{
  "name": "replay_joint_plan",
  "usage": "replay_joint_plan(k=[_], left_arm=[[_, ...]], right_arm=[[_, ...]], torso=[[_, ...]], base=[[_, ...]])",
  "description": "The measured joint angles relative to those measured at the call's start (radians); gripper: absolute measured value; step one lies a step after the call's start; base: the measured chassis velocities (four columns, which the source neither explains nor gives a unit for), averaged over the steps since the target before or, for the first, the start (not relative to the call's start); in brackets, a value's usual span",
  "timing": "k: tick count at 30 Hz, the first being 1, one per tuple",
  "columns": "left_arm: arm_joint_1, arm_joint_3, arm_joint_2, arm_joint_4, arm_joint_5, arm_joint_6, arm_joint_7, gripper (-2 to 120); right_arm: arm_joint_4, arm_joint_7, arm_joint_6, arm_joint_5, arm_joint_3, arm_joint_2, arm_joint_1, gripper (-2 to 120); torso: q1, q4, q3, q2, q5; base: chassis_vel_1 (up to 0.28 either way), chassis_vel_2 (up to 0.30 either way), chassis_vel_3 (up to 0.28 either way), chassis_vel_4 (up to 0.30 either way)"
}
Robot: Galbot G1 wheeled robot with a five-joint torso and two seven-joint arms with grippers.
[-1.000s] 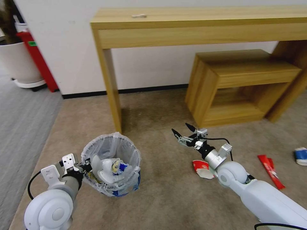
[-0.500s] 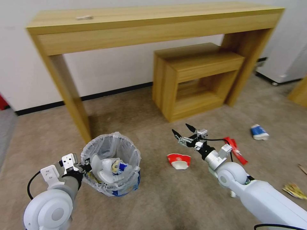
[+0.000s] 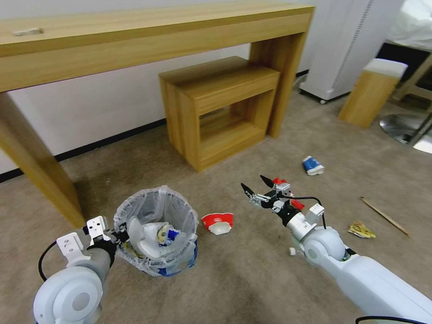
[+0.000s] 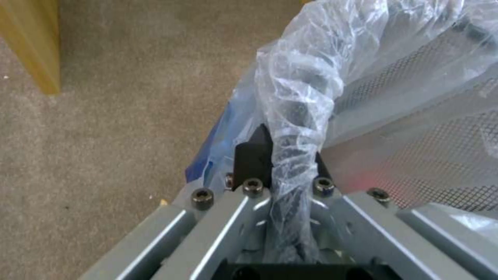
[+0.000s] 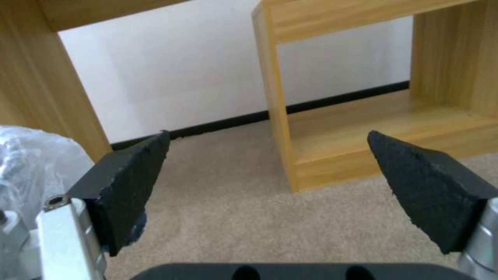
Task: Pick up the trash bin and place the garbage on the floor into it.
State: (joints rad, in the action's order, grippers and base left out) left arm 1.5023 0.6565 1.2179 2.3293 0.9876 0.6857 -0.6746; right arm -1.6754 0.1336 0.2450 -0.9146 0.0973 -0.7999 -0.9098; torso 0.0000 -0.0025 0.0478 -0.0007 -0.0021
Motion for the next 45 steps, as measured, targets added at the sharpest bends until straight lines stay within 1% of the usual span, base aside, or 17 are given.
replay_joint_plan(k=[4,6,7,11,20,28,34,45], left_arm=[[-0.001,0.003,-0.002,0.001,0.003,-0.002,-0.003,1],[-0.001,0.005,-0.002,0.001,0.004,-0.004,-0.004,1],[0.0,0.005,-0.002,0.002,0.004,-0.004,-0.004,1],[0.0,0.007,-0.002,0.003,0.004,-0.005,-0.004,1],[0.006,0.024,-0.001,0.014,0.006,-0.008,-0.013,1],[0.007,0.089,-0.004,0.015,0.013,-0.008,-0.016,1],[0.014,0.151,-0.013,0.009,0.0,-0.008,0.001,1],[0.019,0.177,-0.009,0.005,-0.007,-0.006,0.005,1]], right_arm=[[0.003,-0.016,0.0,0.009,-0.001,-0.005,-0.004,99],[0.009,-0.045,0.004,0.012,-0.002,-0.016,-0.009,99],[0.011,-0.048,0.006,0.019,-0.003,-0.019,-0.011,97],[0.015,-0.064,0.018,0.036,0.001,-0.026,-0.012,97],[0.019,-0.075,0.032,0.061,0.004,-0.039,-0.013,99],[0.027,-0.085,0.037,0.06,0.004,-0.038,-0.011,100],[0.031,-0.088,0.037,0.056,-0.014,-0.035,-0.018,100],[0.03,-0.081,0.036,0.049,-0.046,-0.028,-0.037,100]], torso=[[0.0,0.0006,0.0,0.0,0.0],[0.0,0.0005,0.0,0.0,0.0001],[0.0,0.0004,0.0,0.0,0.0],[0.0,0.0004,0.0,0.0,0.0001],[0.0,0.0004,0.0,0.0,0.0],[0.0,0.0004,0.0,0.0,-0.0001],[0.0,0.0004,0.0,0.0,0.0],[0.0,0.0004,0.0,0.0,0.0001]], base=[[0.0,0.0,0.0,0.0],[0.0,0.0,0.0,0.0],[0.0,0.0,0.0,0.0],[0.0,0.0,0.0,0.0],[0.0,0.0,0.0,0.0],[0.0,0.0,0.0,0.0],[0.0,0.0,0.0,0.0],[0.0,0.0,0.0,0.0]])
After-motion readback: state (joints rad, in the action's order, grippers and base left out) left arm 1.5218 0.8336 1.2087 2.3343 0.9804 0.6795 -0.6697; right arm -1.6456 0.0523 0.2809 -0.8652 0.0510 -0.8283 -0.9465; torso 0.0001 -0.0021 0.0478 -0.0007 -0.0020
